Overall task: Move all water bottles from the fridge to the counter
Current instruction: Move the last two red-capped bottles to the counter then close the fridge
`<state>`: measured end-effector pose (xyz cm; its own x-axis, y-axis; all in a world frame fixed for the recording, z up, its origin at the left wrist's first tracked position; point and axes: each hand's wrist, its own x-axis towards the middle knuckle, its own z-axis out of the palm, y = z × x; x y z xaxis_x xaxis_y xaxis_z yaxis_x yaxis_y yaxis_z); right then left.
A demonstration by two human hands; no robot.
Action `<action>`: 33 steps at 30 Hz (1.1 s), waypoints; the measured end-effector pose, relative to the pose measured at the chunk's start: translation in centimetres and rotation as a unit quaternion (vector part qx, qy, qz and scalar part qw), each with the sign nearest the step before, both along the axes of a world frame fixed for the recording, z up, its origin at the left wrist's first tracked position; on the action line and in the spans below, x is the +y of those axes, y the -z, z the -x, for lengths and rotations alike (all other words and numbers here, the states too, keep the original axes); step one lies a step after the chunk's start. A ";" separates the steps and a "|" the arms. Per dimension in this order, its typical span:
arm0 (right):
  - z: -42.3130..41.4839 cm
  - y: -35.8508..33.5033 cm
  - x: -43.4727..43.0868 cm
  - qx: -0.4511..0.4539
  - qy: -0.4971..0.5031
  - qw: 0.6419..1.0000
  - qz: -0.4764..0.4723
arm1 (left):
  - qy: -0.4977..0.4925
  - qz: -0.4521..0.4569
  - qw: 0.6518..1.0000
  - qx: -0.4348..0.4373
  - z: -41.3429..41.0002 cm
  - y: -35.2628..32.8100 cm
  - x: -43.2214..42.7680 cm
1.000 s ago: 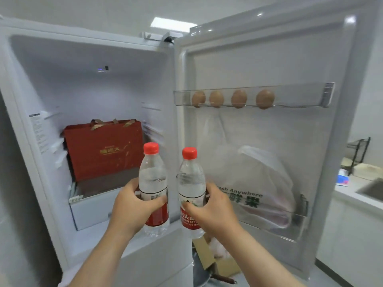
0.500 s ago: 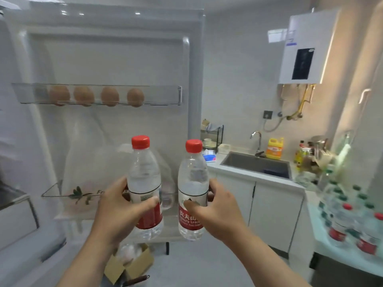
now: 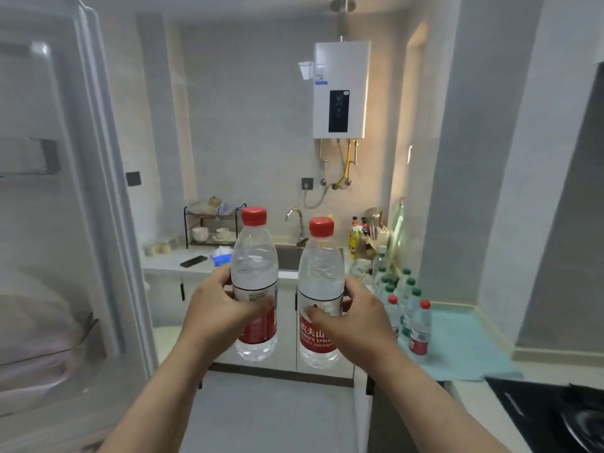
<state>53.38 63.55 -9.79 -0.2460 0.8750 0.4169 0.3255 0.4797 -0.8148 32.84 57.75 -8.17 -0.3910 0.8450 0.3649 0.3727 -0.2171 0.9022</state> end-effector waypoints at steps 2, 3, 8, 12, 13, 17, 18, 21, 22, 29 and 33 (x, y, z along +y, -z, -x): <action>-3.7 0.2 1.9 0.001 0.033 0.999 0.005 | 0.026 -0.004 1.000 0.002 -3.6 0.1 2.9; -5.7 0.3 2.9 0.000 0.051 0.999 0.006 | 0.041 -0.004 0.999 0.002 -5.5 0.2 4.4; -14.2 0.5 6.7 -0.020 0.135 0.991 0.012 | 0.110 -0.007 0.994 -0.006 -14.0 0.7 11.0; -20.3 1.0 10.1 -0.024 0.202 0.979 0.029 | 0.151 0.004 0.988 -0.010 -19.9 1.4 16.2; -21.6 1.1 11.1 -0.027 0.216 0.975 0.034 | 0.165 0.009 0.986 -0.012 -21.2 1.6 17.6; -25.7 1.5 15.0 -0.031 0.254 0.965 0.053 | 0.206 0.024 0.978 -0.020 -25.5 2.2 23.3; -26.7 1.8 16.3 -0.031 0.265 0.962 0.059 | 0.216 0.027 0.976 -0.022 -26.7 2.5 25.2; -29.1 2.8 20.3 -0.015 0.301 0.951 0.072 | 0.228 0.033 0.973 -0.019 -29.5 3.7 30.3; -29.8 3.2 21.8 -0.008 0.313 0.947 0.077 | 0.232 0.036 0.972 -0.018 -30.5 4.2 32.1; -33.6 5.7 31.9 0.004 0.371 0.923 0.101 | 0.251 0.063 0.966 -0.015 -35.4 6.8 44.1; -35.8 7.8 37.3 0.004 0.389 0.913 0.124 | 0.233 0.080 0.969 -0.011 -38.5 9.2 50.4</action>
<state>89.23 100.89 -17.63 0.4921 0.8512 0.1823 0.4836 -0.0932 -0.8703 71.33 108.12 -17.34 0.0406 0.9767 0.2106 0.2475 -0.2140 0.9450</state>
